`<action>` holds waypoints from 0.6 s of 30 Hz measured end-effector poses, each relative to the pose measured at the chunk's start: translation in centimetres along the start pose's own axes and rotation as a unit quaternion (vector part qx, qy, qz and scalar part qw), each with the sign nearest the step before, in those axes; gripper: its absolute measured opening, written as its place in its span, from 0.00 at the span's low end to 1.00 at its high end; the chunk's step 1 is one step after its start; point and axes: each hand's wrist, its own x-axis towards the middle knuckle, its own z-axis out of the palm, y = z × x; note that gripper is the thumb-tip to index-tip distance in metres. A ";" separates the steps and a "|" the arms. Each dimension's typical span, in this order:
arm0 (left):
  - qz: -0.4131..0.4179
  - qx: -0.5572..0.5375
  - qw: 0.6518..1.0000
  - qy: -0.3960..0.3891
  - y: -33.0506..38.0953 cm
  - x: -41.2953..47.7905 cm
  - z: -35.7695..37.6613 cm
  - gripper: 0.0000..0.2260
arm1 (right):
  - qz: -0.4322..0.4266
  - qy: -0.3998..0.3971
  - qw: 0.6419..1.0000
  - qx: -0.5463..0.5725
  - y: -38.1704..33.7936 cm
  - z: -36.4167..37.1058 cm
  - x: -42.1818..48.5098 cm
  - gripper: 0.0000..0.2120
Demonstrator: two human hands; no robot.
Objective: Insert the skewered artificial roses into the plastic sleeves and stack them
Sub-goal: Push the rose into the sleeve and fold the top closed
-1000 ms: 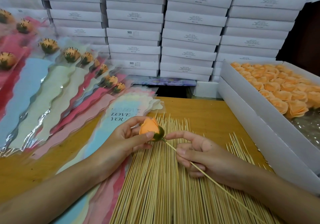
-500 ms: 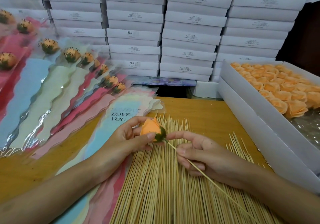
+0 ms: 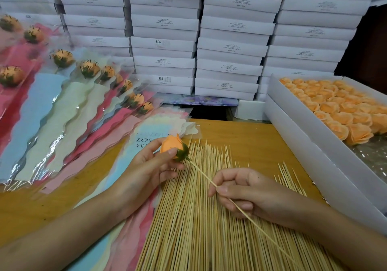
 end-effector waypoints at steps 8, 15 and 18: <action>0.069 0.162 0.984 -0.028 0.8 -0.6 0.6 0.24 | -0.050 0.040 0.998 -0.005 -0.3 -0.9 0.0 0.08; 0.129 0.318 0.931 0.126 4.3 1.2 -2.3 0.11 | -0.128 0.206 0.968 0.063 0.2 -1.7 0.3 0.12; 0.101 0.444 0.871 0.183 5.0 1.7 -5.5 0.10 | -0.134 0.274 0.951 0.056 0.5 -1.7 0.5 0.13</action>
